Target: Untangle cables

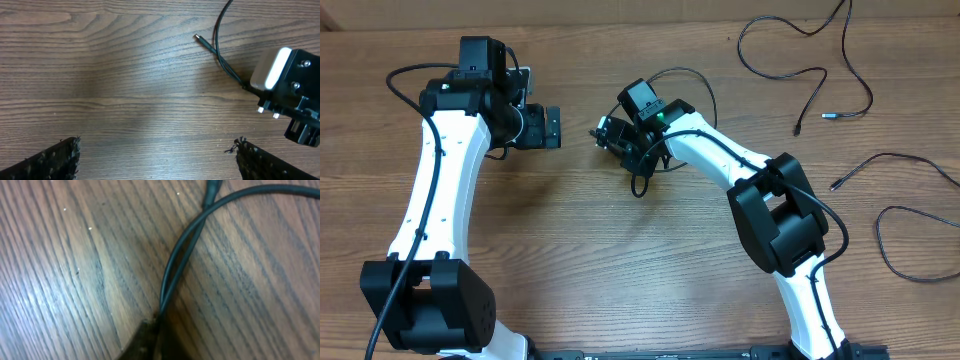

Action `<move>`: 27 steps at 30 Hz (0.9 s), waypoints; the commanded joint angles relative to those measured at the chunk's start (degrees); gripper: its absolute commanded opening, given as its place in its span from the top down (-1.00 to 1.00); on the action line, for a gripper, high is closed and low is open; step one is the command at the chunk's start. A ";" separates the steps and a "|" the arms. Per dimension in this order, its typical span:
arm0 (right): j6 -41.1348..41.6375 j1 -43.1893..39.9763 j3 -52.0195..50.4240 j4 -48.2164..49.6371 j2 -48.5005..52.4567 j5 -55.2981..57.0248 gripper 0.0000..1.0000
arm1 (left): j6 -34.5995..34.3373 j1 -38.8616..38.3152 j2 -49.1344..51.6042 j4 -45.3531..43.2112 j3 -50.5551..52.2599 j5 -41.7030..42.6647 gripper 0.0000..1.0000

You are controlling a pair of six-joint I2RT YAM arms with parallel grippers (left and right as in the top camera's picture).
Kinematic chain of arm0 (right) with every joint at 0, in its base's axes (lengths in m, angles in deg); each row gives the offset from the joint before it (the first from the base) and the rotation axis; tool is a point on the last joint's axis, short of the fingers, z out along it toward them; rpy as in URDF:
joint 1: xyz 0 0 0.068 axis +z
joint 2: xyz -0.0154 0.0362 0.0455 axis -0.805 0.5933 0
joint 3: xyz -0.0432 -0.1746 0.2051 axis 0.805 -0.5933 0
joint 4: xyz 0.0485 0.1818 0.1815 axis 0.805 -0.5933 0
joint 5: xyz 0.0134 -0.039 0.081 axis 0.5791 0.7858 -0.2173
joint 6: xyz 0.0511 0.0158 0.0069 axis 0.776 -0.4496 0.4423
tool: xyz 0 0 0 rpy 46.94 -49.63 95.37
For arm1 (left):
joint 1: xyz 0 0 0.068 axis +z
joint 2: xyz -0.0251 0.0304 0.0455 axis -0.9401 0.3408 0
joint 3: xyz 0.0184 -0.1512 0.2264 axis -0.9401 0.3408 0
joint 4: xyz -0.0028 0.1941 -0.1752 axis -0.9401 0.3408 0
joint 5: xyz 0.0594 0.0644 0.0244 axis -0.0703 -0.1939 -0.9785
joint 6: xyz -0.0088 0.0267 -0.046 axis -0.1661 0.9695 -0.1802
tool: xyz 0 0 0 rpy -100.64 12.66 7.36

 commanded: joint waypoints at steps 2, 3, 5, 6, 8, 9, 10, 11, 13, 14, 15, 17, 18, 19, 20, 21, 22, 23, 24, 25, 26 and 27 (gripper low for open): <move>1.40 -0.20 2.01 0.24 -5.16 0.90 -0.29 | 1.14 -0.24 -0.66 0.44 -0.17 0.68 -0.99; 2.14 -0.20 2.01 0.24 -5.20 0.90 -0.54 | 1.14 -0.24 -0.66 0.52 -0.17 0.68 -0.99; 3.74 -0.20 1.88 0.02 -5.18 -0.66 -0.67 | 1.14 -0.24 -0.66 0.61 -0.17 0.68 -0.99; 3.78 -0.20 1.88 -0.17 -5.18 -1.64 -0.68 | 1.14 -0.24 -0.66 0.61 -0.17 0.66 -1.00; 3.74 -0.20 1.88 0.04 -5.11 -4.44 -0.68 | 1.16 -0.22 -0.66 0.59 -0.17 0.66 -0.99; 3.74 -0.20 1.84 0.33 -4.96 -5.66 -0.68 | 1.16 -0.22 -0.66 0.59 -0.17 0.66 -0.99; 3.76 -0.20 1.84 0.55 -4.72 -6.69 -0.68 | 1.16 -0.22 -0.66 0.59 -0.17 0.66 -0.99; 3.93 -0.22 1.84 0.94 -4.11 -8.22 -0.68 | 1.16 -0.22 -0.66 0.59 -0.17 0.66 -0.99; 4.70 -0.26 1.81 1.79 -2.69 -8.81 -0.68 | 1.16 -0.22 -0.66 0.61 -0.17 0.66 -0.99; 4.79 -0.26 1.81 2.23 -2.21 -8.79 -0.68 | 1.16 -0.22 -0.66 0.59 -0.17 0.66 -0.99; 4.79 -0.26 1.81 2.69 -1.81 -8.85 -0.68 | 1.16 -0.22 -0.66 0.57 -0.17 0.66 -0.99; 5.01 -0.26 1.79 4.39 -0.94 -10.97 -0.68 | 1.16 -0.24 -0.66 0.57 -0.17 0.66 -0.99; 6.40 -0.33 1.79 5.22 -0.46 -11.63 -0.69 | 1.16 -0.22 -0.66 0.57 -0.17 0.66 -0.99; 8.59 -0.44 1.79 6.32 0.22 -12.24 -0.72 | 1.16 -0.22 -0.66 0.61 -0.17 0.66 -0.99; 10.21 -0.59 1.77 7.06 0.68 -12.44 -0.73 | 1.16 -0.22 -0.66 0.61 -0.17 0.66 -0.99; 10.49 -0.81 1.75 7.48 1.40 -13.11 -0.74 | 1.16 -0.22 -0.66 0.59 -0.17 0.66 -0.99; 10.54 -0.94 1.70 7.82 1.51 -13.75 -0.74 | 1.16 -0.24 -0.66 0.59 -0.17 0.66 -0.99; 10.56 -1.03 1.66 8.09 1.84 -13.88 -0.74 | 1.16 -0.22 -0.66 0.59 -0.17 0.66 -1.00; 10.58 -1.07 1.66 8.26 1.92 -13.97 -0.74 | 1.18 -0.22 -0.66 0.59 -0.17 0.63 -0.99; 10.58 -1.07 1.66 8.39 1.97 -13.94 -0.74 | 1.36 -0.22 -0.66 0.57 -0.17 0.66 -1.00; 10.75 -1.07 1.66 8.39 2.01 -13.92 -0.74 | 1.55 -0.22 -0.66 0.59 -0.17 0.63 -0.99; 11.17 -1.07 1.66 8.41 2.01 -13.88 -0.74 | 1.55 -0.22 -0.66 0.61 -0.17 0.66 -0.99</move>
